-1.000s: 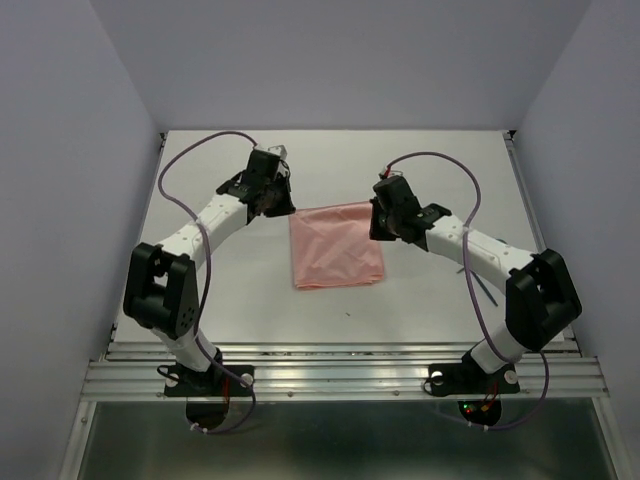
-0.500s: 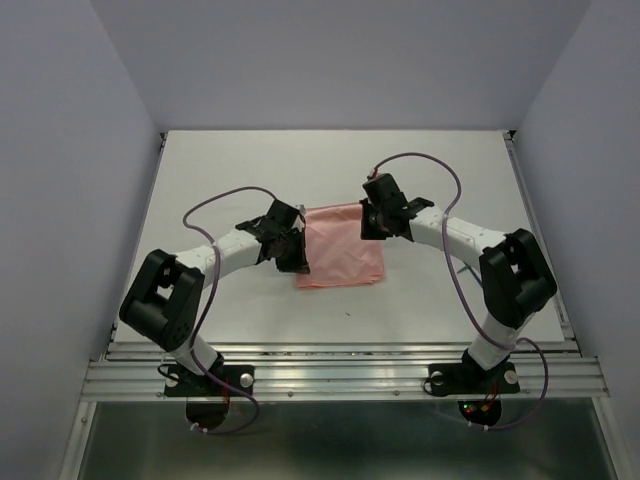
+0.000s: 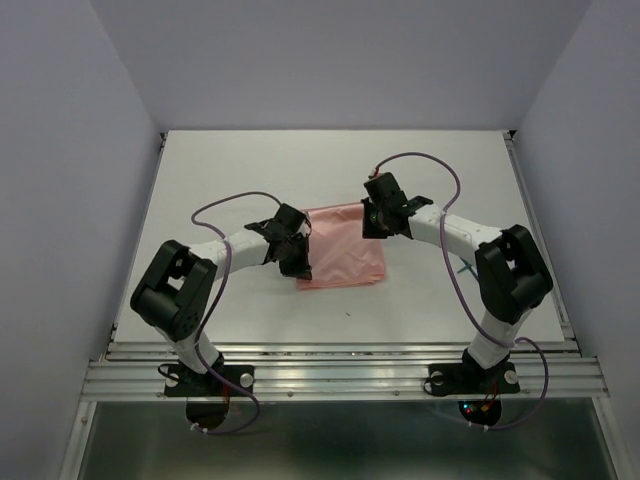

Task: Fold the napkin into a case and place the utensils inside
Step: Smooth out the lower triangle-folded napkin at the center of the board.

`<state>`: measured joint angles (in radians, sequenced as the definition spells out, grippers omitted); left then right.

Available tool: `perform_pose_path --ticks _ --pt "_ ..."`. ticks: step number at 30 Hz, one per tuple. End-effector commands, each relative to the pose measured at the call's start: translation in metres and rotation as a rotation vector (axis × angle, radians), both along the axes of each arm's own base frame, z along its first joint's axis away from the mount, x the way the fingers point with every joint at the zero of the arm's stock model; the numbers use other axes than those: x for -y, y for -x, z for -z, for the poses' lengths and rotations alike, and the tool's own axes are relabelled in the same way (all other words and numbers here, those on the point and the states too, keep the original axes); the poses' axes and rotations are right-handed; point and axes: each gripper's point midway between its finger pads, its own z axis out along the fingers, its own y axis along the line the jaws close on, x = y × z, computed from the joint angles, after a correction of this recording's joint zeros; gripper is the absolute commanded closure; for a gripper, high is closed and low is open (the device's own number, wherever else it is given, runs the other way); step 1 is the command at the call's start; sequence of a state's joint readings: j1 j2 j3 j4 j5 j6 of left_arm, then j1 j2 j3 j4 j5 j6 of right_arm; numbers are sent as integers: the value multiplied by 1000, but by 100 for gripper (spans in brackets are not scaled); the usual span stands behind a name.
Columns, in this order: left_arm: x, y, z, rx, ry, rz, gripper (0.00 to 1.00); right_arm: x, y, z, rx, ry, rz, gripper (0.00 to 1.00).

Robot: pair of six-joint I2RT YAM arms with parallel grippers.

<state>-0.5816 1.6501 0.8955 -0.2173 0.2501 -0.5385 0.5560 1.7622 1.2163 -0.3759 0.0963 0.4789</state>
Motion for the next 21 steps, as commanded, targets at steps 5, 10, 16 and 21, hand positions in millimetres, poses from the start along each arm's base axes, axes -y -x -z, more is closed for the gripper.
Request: perform_pose_path --ticks 5,10,16,21 --pt "-5 -20 -50 128 -33 -3 100 -7 -17 -28 84 -43 -4 93" --pt "-20 -12 -27 61 -121 -40 100 -8 -16 -25 72 -47 -9 93" --pt "-25 -1 -19 29 -128 -51 100 -7 -16 -23 70 -42 -9 93" --pt "-21 8 -4 -12 -100 -31 100 -10 -16 -17 56 -45 -13 93"
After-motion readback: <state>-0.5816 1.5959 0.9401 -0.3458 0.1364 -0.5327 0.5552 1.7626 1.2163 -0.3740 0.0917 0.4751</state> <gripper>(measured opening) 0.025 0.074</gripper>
